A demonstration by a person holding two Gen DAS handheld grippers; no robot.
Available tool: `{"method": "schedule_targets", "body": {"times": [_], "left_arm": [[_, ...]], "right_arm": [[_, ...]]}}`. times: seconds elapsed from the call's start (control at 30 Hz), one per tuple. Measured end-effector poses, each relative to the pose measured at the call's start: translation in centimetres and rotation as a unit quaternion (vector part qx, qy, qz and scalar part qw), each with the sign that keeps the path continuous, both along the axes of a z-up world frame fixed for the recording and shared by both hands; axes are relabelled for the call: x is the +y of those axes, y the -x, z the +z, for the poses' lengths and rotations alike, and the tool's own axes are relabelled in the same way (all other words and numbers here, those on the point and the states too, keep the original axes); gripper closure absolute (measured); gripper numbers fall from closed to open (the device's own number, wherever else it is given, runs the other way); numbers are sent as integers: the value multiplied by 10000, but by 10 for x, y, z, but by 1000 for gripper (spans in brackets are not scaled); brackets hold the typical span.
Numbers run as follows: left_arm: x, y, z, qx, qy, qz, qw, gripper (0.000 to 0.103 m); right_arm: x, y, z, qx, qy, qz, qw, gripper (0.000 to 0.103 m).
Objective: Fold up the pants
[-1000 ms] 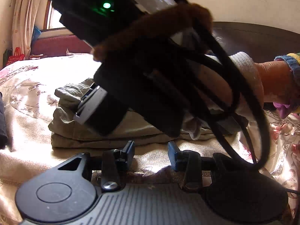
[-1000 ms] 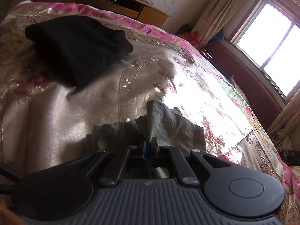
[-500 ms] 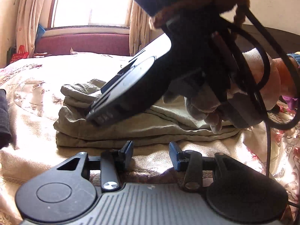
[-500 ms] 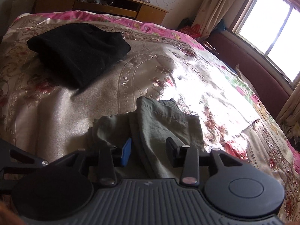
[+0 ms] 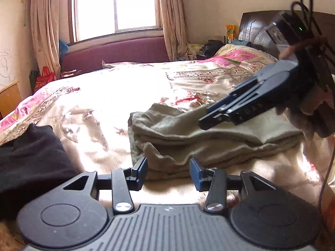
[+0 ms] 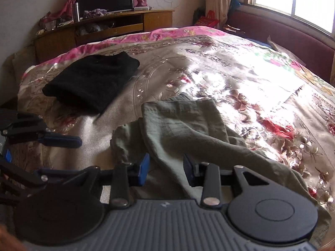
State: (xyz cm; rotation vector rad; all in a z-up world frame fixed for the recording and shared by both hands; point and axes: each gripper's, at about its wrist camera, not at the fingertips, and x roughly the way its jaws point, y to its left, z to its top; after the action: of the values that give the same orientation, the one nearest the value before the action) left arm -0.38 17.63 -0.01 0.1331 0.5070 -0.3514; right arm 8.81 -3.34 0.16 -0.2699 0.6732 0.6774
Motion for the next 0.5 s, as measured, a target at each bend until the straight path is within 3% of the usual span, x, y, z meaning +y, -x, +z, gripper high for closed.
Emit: {"method": "schedule_targets", "body": {"times": [0.07,0.17,0.33,0.4,0.43,0.47,0.5], "left_arm": [[4,-22,10,-56,221,13,9997,39],[-1,-63,9,-229,85,285,9993,37],[-13,-104,-13,117,279,554,9980,38],[-20,-102,-26,227,97,552,9982,43],[-22,-99,-30,271,-7,568,9980,52],[-22,-95,-34,312,-57,588,9978,61],[-20,-90,-36,341,-23,585,9977,64]], "right_arm": [[-11,-16,7,-74,-52,-138,9999,65],[-14,-60,9,17,5,-115,9999,60],[7,-118,-7,376,77,235,9990,56],[19,-139,-20,806,15,394,9960,56],[23,-144,-24,919,8,401,9950,57],[29,-145,-28,916,28,444,9948,60],[33,-143,-30,877,111,545,9946,70]]}}
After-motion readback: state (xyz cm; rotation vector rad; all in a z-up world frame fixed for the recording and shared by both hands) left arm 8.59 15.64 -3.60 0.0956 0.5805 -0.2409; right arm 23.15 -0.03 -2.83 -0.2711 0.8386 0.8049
